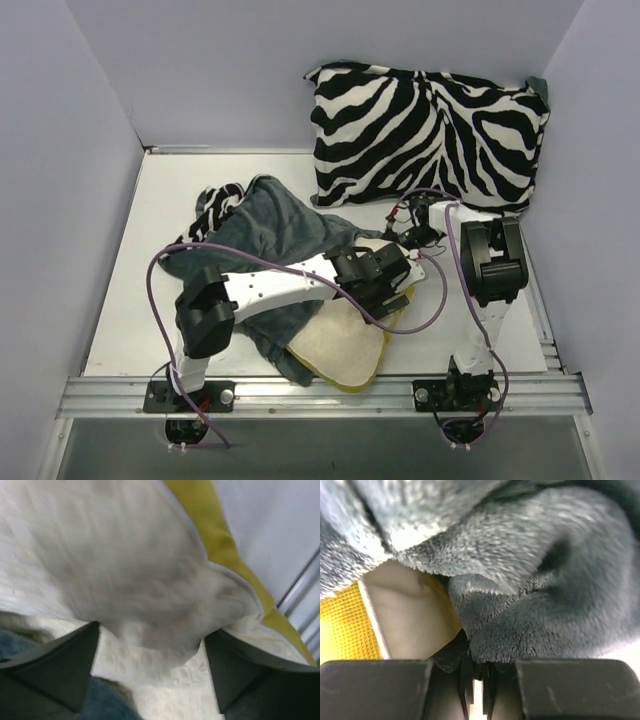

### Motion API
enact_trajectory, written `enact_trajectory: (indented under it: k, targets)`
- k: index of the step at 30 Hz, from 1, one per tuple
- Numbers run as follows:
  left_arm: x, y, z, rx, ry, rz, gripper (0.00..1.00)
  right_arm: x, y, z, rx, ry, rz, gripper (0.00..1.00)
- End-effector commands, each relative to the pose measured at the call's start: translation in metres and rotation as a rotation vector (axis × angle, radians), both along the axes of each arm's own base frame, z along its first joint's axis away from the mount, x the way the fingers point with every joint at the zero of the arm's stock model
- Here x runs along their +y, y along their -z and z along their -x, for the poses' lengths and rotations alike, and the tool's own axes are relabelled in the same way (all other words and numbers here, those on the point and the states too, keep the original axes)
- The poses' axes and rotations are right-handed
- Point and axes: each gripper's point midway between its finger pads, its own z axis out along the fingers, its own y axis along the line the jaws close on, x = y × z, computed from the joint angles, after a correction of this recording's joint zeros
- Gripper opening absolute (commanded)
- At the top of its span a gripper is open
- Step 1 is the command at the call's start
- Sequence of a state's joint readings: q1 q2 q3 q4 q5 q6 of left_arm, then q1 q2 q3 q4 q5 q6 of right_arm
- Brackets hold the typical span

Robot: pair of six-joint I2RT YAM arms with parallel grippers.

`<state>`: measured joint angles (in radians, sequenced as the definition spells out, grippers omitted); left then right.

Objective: Put the pillow into the pillowcase

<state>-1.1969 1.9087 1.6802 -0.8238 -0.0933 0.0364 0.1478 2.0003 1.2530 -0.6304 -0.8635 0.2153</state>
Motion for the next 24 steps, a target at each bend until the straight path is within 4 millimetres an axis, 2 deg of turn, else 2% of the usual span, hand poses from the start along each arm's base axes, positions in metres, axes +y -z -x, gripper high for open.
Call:
enact_trajectory:
  k: [1,2,3,4,5,6,7,9,10,11,12,14,16,18,20,21,23,24]
  targets:
    - [0.0,0.017,-0.073,-0.135,-0.263,0.044,0.81,0.016,-0.033,0.018,0.005,-0.023,-0.096,0.0]
    - [0.016,0.037,-0.084,-0.1,-0.327,0.004,0.65,0.016,-0.037,0.02,-0.008,-0.028,-0.099,0.0]
    - [0.032,0.06,-0.095,-0.076,-0.369,-0.046,0.35,0.013,-0.036,0.025,-0.008,-0.038,-0.094,0.0]
    - [0.069,0.071,-0.131,-0.1,-0.475,-0.095,0.23,0.008,-0.037,0.033,-0.003,-0.061,-0.09,0.0]
    - [0.089,0.079,-0.146,-0.114,-0.511,-0.131,0.09,0.002,-0.04,0.038,-0.007,-0.075,-0.09,0.0]
    - [0.12,0.096,-0.156,-0.106,-0.569,-0.195,0.0,-0.005,-0.043,0.053,0.05,-0.094,-0.078,0.0]
    - [0.162,0.103,-0.181,-0.101,-0.677,-0.232,0.0,-0.014,-0.043,0.059,0.035,-0.135,-0.084,0.0]
    - [0.212,0.113,-0.194,-0.108,-0.758,-0.305,0.0,-0.037,-0.045,0.069,0.085,-0.122,-0.06,0.0]
    - [0.232,0.111,-0.203,-0.134,-0.804,-0.33,0.0,-0.047,-0.045,0.067,0.055,-0.142,-0.053,0.0]
    - [0.261,0.11,-0.214,-0.134,-0.868,-0.349,0.0,-0.056,-0.043,0.065,0.065,-0.135,-0.045,0.0]
    - [0.273,0.107,-0.218,-0.148,-0.893,-0.353,0.0,-0.069,-0.045,0.064,0.089,-0.107,-0.045,0.0]
    - [0.299,0.106,-0.222,-0.175,-0.926,-0.402,0.0,-0.081,-0.043,0.054,0.08,-0.124,-0.035,0.0]
    - [0.309,0.106,-0.219,-0.174,-0.938,-0.409,0.0,-0.084,-0.042,0.047,0.084,-0.126,-0.031,0.0]
    - [0.299,0.104,-0.215,-0.141,-0.915,-0.361,0.0,-0.078,-0.046,0.033,0.07,-0.102,-0.049,0.0]
    - [0.277,0.105,-0.206,-0.064,-0.804,-0.3,0.0,-0.063,-0.05,0.02,0.054,-0.109,-0.087,0.0]
    - [0.251,0.1,-0.196,0.007,-0.724,-0.211,0.0,-0.056,-0.049,0.014,0.044,-0.107,-0.087,0.0]
    - [0.228,0.091,-0.179,0.07,-0.619,-0.168,0.11,-0.039,-0.049,0.006,0.024,-0.122,-0.101,0.0]
    - [0.219,0.082,-0.174,0.084,-0.581,-0.142,0.16,-0.033,-0.051,-0.005,-0.011,-0.12,-0.115,0.0]
